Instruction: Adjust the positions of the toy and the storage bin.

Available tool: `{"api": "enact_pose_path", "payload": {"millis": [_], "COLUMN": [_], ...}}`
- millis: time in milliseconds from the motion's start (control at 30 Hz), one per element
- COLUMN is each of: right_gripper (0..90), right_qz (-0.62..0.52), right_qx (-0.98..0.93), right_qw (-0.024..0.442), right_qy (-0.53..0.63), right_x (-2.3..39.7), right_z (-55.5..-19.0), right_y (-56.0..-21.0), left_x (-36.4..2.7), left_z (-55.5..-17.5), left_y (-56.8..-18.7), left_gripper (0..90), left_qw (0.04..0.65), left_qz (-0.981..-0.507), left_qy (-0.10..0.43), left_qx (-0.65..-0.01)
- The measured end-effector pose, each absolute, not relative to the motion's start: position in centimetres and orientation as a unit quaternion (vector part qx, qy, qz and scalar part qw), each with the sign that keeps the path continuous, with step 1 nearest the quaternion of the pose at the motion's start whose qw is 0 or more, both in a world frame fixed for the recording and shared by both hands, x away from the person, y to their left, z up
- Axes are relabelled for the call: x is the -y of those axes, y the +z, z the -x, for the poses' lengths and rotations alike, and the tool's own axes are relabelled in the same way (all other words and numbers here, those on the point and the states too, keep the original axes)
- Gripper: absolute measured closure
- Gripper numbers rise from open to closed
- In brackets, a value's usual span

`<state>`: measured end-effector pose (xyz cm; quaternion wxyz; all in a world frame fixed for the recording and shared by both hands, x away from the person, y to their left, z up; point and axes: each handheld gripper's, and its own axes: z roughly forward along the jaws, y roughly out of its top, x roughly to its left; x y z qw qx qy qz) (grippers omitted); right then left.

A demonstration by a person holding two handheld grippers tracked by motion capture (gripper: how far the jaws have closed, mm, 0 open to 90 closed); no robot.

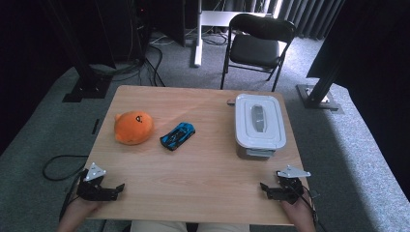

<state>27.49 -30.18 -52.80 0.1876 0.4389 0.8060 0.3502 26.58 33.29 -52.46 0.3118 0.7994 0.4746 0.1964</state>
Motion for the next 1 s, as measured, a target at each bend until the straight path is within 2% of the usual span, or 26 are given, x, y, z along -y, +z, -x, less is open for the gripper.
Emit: {"api": "enact_pose_path", "payload": {"millis": [633,1000], "right_gripper": [13.6,13.6], "right_qz": [-0.433,-0.434], "right_qx": [-0.81,-0.809], "right_qw": [0.185,0.186], "right_qy": [0.351,0.35], "right_x": [30.1,30.1], "right_z": [-27.5,-27.5], "right_y": [-52.8,-52.8], "left_x": [-33.2,-31.1], "left_z": [-26.6,-28.1], "left_y": [-52.3,-51.5], "left_gripper": [0.4,0.4], "left_qw": [0.311,0.31], "left_qz": [-0.809,-0.813], "left_qy": [0.187,0.189], "left_qx": [-0.462,-0.455]}}
